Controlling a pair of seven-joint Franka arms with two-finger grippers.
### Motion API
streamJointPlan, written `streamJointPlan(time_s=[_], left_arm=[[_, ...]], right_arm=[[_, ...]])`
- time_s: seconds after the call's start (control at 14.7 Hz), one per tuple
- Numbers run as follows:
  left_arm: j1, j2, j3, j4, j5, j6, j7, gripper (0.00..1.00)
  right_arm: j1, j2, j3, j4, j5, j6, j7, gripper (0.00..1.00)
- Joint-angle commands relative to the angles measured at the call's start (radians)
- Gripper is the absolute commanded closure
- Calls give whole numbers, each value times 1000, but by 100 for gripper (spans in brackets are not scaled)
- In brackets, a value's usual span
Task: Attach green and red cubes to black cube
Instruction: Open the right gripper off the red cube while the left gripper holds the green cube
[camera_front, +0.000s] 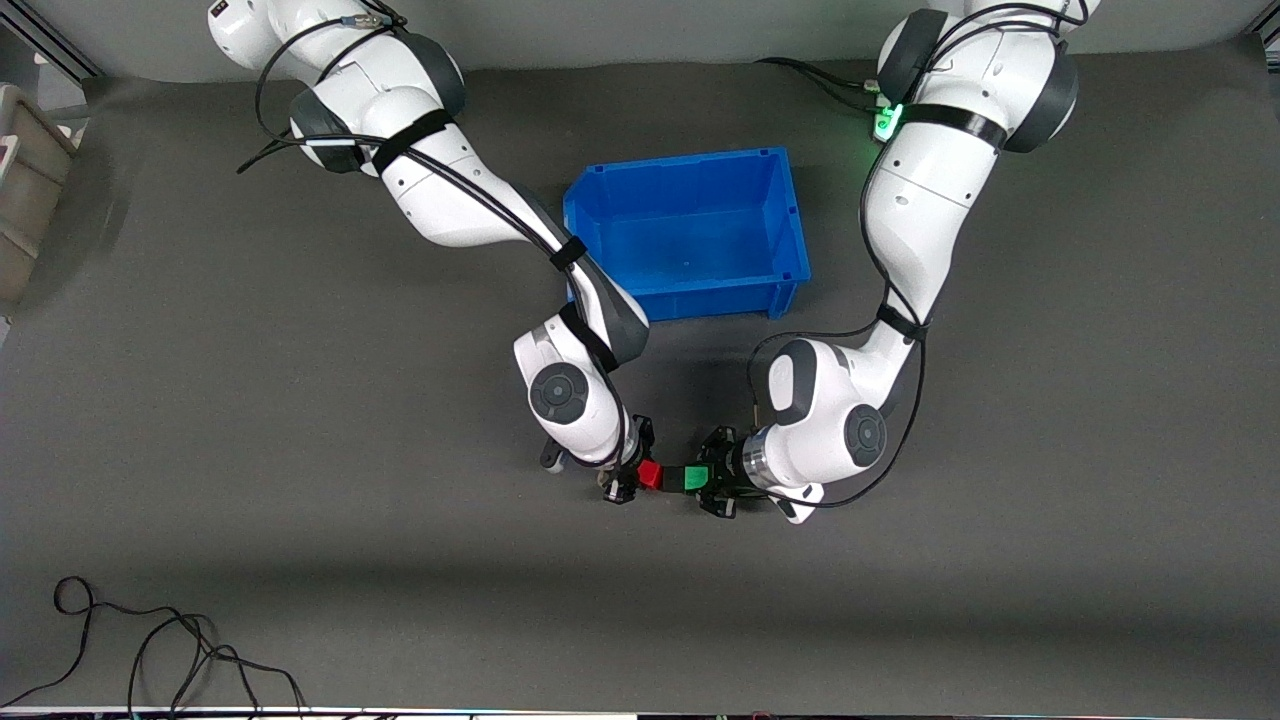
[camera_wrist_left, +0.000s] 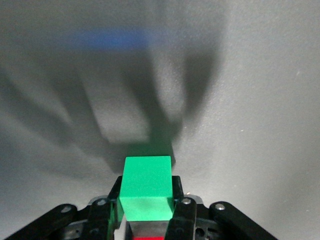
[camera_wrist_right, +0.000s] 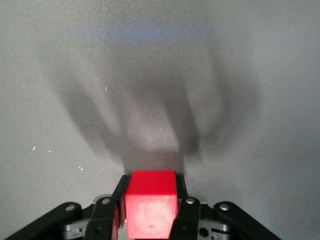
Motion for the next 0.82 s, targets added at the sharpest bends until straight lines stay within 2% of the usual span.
streamJointPlan(time_s=[0.0, 0.27, 0.34, 0.41, 0.48, 0.75], left_arm=[[-21, -10, 13, -12, 27, -40, -17, 100], [-19, -13, 12, -9, 25, -42, -19, 100], [-18, -13, 12, -6, 24, -40, -28, 100], [-18, -13, 12, -5, 19, -37, -30, 100], [-16, -13, 12, -5, 16, -35, -34, 100], [-15, -21, 12, -3, 11, -29, -37, 100]], right_arm=[[10, 34, -6, 42, -21, 16, 34, 100], [10, 34, -6, 42, -19, 16, 28, 100], [9, 34, -8, 42, -21, 16, 22, 83], [10, 32, -8, 40, -27, 16, -7, 37], [12, 32, -6, 40, -39, 16, -48, 1], [18, 15, -8, 37, -41, 12, -114, 0]])
